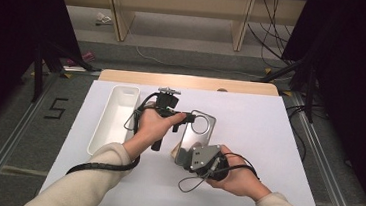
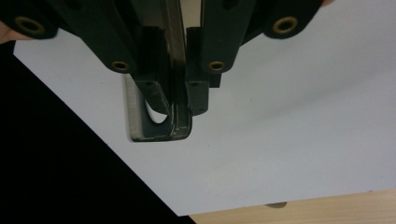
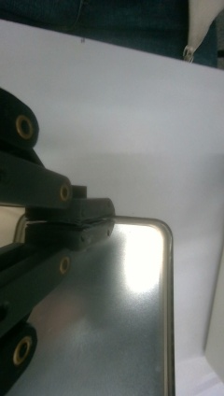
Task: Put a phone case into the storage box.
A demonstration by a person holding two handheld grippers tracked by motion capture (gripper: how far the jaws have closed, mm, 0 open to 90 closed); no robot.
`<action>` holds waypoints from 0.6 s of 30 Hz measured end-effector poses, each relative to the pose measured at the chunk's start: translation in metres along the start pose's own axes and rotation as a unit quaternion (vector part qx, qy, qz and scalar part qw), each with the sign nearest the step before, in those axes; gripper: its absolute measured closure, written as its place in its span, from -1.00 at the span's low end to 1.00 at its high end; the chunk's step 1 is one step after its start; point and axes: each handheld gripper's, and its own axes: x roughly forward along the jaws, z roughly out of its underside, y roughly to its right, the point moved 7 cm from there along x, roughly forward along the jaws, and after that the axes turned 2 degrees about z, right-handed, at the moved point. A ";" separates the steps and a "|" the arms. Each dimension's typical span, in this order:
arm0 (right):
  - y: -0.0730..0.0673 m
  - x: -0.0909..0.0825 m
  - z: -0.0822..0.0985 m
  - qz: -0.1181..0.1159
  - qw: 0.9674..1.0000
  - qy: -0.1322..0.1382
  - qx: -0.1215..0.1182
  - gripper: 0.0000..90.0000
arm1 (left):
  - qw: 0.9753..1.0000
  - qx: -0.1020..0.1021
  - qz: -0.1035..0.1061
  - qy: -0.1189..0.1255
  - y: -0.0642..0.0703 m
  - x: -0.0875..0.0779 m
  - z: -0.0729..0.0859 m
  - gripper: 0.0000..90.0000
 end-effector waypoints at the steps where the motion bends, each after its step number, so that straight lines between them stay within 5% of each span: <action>1: 0.001 0.000 0.001 0.002 1.000 0.000 0.000 0.98 | 1.000 0.003 0.002 0.003 0.001 0.000 -0.001 0.81; 10: 0.005 0.001 0.004 0.014 1.000 -0.004 0.008 0.96 | 1.000 0.020 0.006 0.023 0.005 -0.003 -0.003 0.82; 13: 0.009 0.002 0.007 0.030 0.999 -0.003 0.019 0.80 | 0.997 0.065 -0.019 0.030 0.004 -0.006 -0.005 0.83; 16: 0.013 0.001 0.009 0.041 0.999 0.002 0.027 0.68 | 0.996 0.073 -0.022 0.048 0.002 -0.010 -0.007 0.83; 18: 0.020 -0.003 0.009 0.063 0.996 0.023 0.057 0.45 | 0.993 0.096 -0.032 0.062 -0.001 -0.015 -0.010 0.83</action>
